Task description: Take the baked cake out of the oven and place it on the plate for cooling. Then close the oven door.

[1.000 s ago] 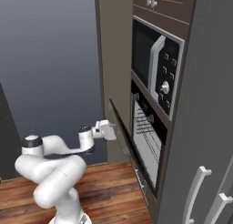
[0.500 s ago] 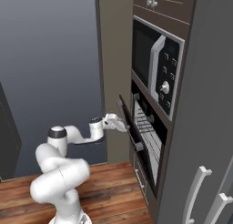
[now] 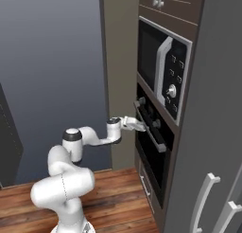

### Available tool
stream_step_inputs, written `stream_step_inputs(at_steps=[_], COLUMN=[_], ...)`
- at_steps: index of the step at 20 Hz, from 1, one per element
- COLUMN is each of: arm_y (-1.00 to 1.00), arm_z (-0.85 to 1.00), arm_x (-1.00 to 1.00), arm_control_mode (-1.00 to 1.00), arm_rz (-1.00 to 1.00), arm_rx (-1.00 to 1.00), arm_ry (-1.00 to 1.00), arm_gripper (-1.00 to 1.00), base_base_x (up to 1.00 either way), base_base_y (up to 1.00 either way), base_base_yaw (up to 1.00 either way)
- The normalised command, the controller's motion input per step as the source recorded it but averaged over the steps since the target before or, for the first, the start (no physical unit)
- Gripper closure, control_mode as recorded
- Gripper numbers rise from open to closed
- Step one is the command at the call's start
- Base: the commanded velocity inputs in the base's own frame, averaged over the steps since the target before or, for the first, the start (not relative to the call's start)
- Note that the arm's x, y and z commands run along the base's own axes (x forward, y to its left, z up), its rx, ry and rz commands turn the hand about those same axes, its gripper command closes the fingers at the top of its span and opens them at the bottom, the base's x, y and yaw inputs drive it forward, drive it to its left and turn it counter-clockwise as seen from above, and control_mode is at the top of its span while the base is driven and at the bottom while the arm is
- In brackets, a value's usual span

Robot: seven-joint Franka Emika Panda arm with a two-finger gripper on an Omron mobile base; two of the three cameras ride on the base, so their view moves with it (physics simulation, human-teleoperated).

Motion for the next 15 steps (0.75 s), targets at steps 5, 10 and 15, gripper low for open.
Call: stream_step_inputs(at_steps=[5, 10, 15], arm_y=[-1.0, -1.0, -1.0], arm_z=[-0.21, -0.2, -0.11], arm_x=[-0.02, -0.09, -0.35], arm_control_mode=[-1.0, -1.0, -1.0], arm_rz=[0.32, 0.39, 0.42], arm_rx=[-0.1, -0.07, -0.05], arm_ry=[-0.16, -0.17, -0.14], arm_gripper=[-1.0, -1.0, -1.0], base_base_x=[0.0, 0.0, 0.0], base_base_y=[0.0, 0.0, 0.0], base_base_yaw=[0.0, 0.0, 0.0])
